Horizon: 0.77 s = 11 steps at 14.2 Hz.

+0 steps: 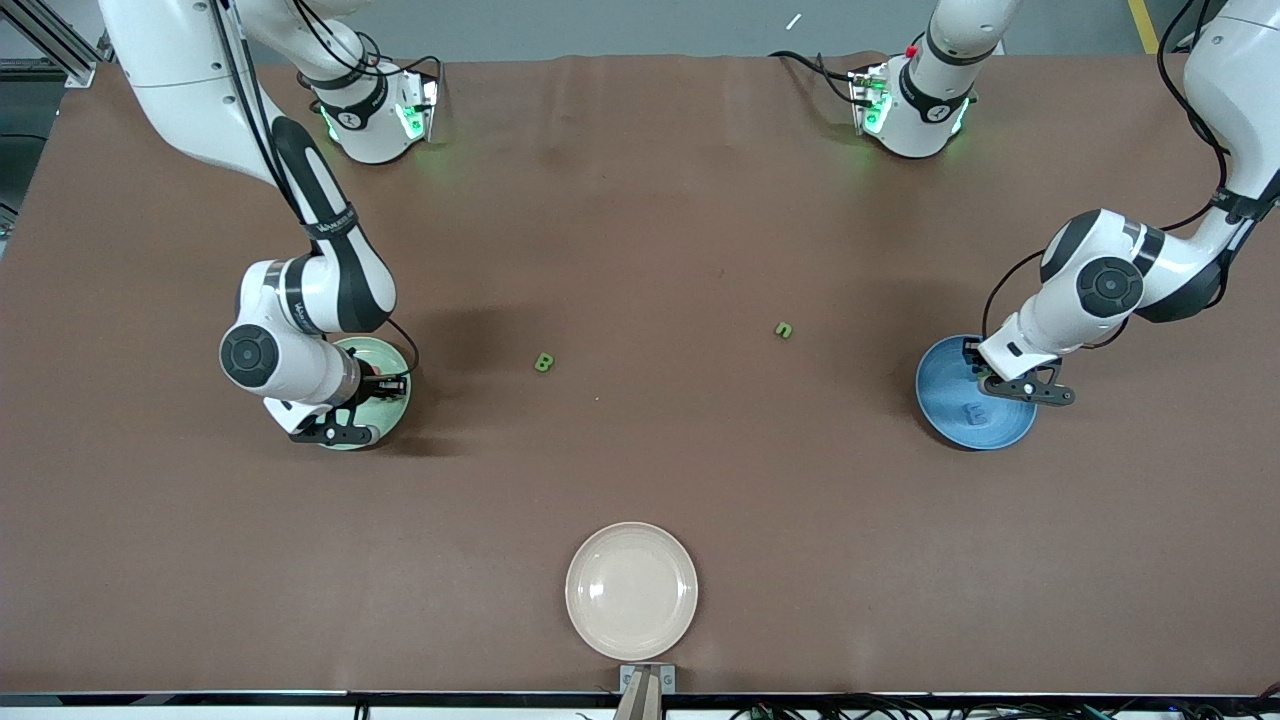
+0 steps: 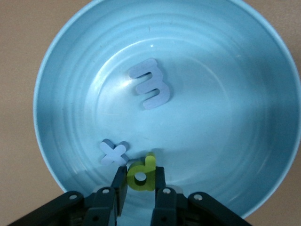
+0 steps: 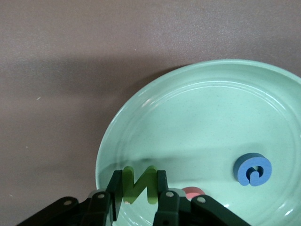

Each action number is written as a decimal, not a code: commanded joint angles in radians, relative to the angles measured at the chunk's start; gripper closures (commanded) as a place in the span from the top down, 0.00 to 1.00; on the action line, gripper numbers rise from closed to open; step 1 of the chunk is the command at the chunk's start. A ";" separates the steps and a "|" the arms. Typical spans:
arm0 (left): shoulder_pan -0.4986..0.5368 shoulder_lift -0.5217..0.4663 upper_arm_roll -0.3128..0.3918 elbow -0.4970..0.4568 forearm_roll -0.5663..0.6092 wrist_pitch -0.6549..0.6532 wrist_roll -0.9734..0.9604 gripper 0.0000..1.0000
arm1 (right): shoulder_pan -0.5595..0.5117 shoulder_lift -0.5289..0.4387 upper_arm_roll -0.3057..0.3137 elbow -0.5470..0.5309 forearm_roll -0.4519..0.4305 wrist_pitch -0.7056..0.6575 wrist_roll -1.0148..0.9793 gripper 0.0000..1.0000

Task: Sort upper and lower case letters into plates
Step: 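Carry the d to the blue plate while the right gripper carries N to green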

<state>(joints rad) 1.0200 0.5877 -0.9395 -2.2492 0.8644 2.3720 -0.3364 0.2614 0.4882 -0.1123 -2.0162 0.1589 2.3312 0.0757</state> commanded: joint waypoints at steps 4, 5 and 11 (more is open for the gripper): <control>0.012 -0.002 -0.015 -0.006 0.022 0.009 0.001 0.40 | -0.022 -0.008 0.006 -0.015 0.008 0.008 -0.007 0.02; 0.012 -0.002 -0.016 -0.006 0.022 0.009 -0.003 0.57 | -0.027 -0.007 0.006 -0.015 0.008 0.008 -0.007 0.02; 0.012 -0.020 -0.123 -0.001 0.005 -0.011 -0.079 1.00 | -0.030 0.003 0.006 -0.015 0.008 0.007 -0.005 0.12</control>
<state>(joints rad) 1.0235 0.5878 -0.9943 -2.2475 0.8645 2.3771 -0.3612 0.2467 0.4979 -0.1159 -2.0174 0.1589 2.3312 0.0758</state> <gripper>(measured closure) 0.097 0.670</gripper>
